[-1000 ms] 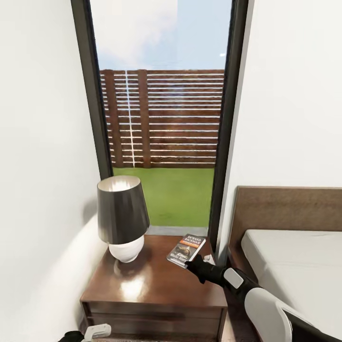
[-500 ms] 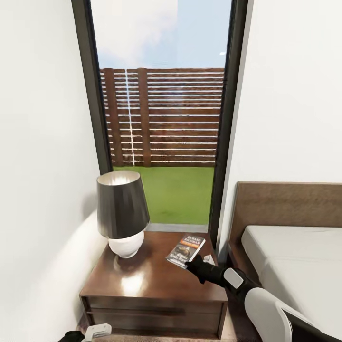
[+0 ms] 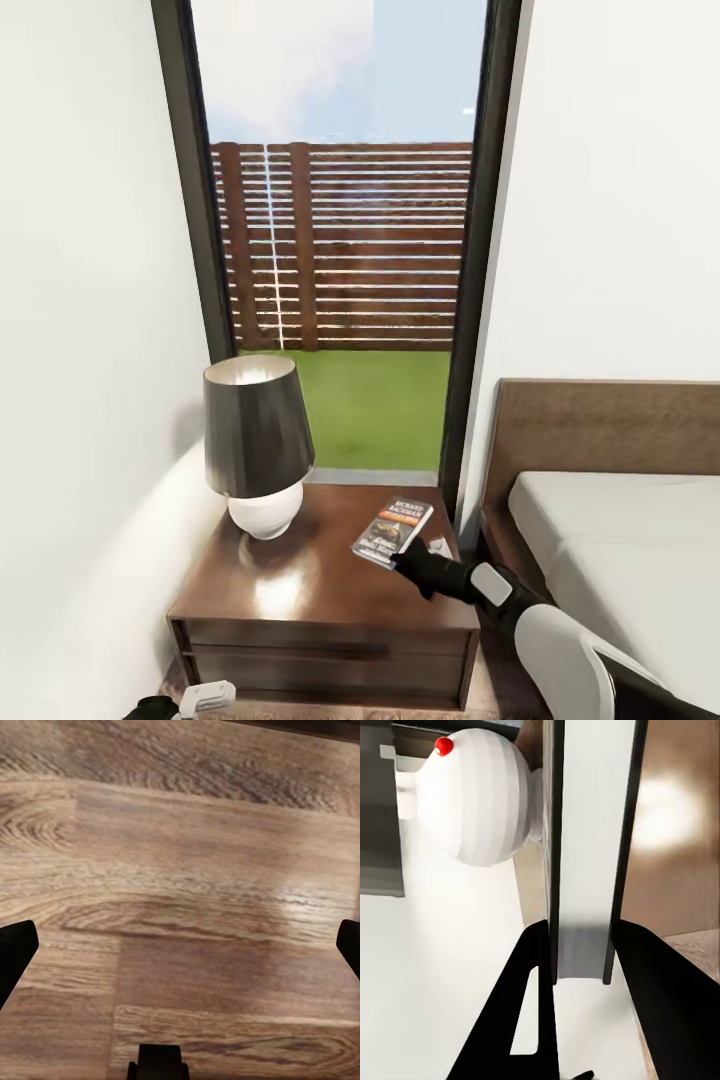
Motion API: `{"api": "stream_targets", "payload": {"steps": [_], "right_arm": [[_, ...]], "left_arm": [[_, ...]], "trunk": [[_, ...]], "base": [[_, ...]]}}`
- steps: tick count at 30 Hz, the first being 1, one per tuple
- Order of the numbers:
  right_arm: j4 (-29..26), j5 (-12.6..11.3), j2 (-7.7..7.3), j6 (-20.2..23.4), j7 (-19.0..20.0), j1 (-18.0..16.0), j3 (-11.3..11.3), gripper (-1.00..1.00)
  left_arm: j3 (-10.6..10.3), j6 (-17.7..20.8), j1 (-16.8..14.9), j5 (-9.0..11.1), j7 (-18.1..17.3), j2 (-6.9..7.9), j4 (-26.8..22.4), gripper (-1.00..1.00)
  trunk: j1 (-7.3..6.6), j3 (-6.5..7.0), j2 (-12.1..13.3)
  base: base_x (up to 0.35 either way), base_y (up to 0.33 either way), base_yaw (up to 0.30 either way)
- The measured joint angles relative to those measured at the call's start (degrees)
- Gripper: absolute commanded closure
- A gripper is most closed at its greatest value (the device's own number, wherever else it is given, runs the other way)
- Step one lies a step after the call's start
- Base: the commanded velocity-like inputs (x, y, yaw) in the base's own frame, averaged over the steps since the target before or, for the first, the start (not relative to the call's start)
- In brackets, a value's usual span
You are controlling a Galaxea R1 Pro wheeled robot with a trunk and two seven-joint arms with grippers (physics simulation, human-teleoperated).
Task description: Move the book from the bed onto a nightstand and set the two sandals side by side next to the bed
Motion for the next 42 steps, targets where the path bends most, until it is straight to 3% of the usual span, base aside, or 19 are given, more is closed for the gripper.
{"api": "stream_targets", "payload": {"steps": [7,22,31,42], "right_arm": [[0.0,-0.4,0.17,0.3,-4.5,-0.2,-0.2,1.00],[0.0,-1.0,0.34,1.7,-9.7,-2.5,-0.5,1.00],[0.1,-0.9,0.37,1.7,-10.5,-4.5,-0.5,1.00],[0.2,-0.9,0.56,1.7,-15.0,-6.3,-0.5,1.00]], "left_arm": [[0.0,0.0,0.0,0.0,0.0,0.04,0.0,-1.00],[0.0,0.5,-0.1,0.0,0.1,0.16,-0.1,-1.00],[0.0,0.7,-0.2,0.0,0.1,0.17,-0.1,-1.00],[0.1,1.0,-0.2,0.0,0.1,0.28,-0.1,-1.00]], "trunk": [[1.54,-1.26,-2.8],[1.54,-1.26,-2.8],[3.51,-2.87,-6.4],[3.52,-2.87,-6.4]], "base": [[0.000,0.000,0.000],[0.000,0.000,0.000],[0.000,0.000,0.000],[0.000,0.000,0.000]]}}
